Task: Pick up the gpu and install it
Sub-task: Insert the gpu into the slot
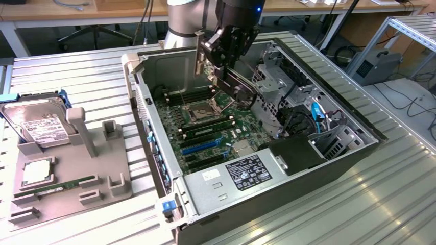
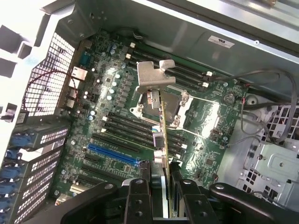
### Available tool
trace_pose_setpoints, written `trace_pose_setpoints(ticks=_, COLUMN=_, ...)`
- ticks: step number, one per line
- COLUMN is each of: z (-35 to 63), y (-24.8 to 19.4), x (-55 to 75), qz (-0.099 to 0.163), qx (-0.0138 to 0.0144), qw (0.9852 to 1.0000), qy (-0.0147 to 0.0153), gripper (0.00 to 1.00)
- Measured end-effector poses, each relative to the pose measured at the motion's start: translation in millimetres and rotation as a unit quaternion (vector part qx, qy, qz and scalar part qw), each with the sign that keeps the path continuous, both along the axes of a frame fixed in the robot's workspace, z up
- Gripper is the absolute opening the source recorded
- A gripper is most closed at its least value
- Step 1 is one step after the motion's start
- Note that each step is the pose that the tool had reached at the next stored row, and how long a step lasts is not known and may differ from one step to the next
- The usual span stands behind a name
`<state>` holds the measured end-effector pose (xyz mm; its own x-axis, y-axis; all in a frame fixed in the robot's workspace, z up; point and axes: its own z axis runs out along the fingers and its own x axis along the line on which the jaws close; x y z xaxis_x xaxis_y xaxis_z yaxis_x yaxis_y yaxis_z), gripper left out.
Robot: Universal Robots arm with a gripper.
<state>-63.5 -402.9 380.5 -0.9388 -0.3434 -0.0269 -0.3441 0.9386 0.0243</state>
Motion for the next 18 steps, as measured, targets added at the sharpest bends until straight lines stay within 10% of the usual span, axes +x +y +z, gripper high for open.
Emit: trace_pose_setpoints(ticks=18, z=-0.8, y=0.0, x=0.0, qz=0.049, qx=0.0000, qw=0.9988, qy=0.0000, gripper=0.28)
